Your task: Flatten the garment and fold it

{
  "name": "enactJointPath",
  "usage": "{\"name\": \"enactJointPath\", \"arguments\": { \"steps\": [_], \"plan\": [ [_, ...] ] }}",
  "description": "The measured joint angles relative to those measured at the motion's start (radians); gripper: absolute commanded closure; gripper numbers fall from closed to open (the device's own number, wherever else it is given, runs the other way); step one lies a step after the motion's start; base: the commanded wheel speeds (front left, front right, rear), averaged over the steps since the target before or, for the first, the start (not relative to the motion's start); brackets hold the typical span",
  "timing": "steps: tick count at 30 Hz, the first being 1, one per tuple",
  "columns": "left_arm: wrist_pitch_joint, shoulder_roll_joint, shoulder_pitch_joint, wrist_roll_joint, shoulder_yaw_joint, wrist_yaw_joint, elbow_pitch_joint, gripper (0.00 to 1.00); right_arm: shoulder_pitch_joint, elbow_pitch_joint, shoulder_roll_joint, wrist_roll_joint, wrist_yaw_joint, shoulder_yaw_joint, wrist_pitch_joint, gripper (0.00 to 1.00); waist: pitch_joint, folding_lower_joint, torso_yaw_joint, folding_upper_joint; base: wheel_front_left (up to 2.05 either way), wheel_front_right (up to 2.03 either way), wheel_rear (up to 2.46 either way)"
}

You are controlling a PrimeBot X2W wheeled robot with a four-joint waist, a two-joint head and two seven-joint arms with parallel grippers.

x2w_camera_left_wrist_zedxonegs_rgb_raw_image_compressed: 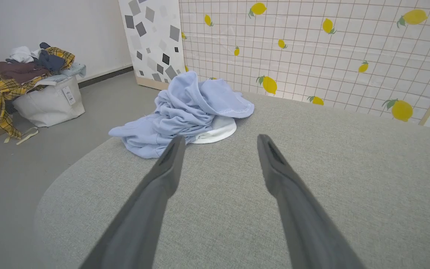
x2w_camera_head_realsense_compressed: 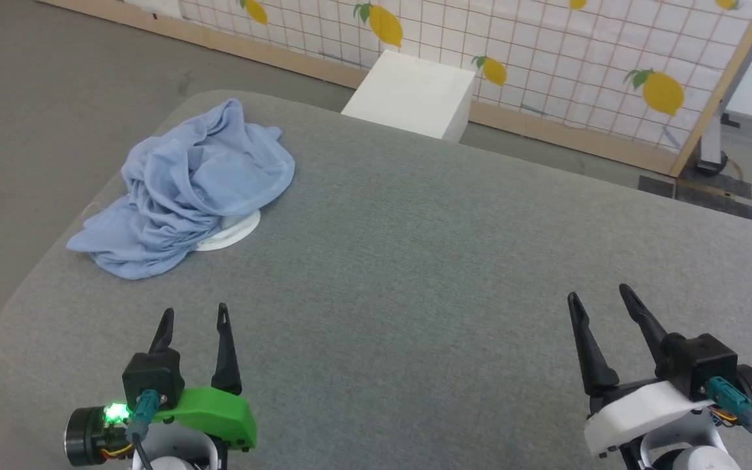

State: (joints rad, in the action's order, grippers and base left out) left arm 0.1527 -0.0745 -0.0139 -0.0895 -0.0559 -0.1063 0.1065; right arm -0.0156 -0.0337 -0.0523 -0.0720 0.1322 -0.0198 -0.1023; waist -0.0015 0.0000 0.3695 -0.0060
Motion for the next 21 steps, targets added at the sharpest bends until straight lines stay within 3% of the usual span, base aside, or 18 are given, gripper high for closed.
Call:
{"name": "enactJointPath", "arguments": {
  "steps": [21],
  "plan": [
    [0.044,-0.006,0.002,-0.021,-0.003,-0.028,0.025,0.0,0.0,-0.008,0.0,-0.023,0.0,-0.013,-0.023,0.0,-0.017,0.0,0.094,0.0,0.0,0.0,0.0]
  ]
}}
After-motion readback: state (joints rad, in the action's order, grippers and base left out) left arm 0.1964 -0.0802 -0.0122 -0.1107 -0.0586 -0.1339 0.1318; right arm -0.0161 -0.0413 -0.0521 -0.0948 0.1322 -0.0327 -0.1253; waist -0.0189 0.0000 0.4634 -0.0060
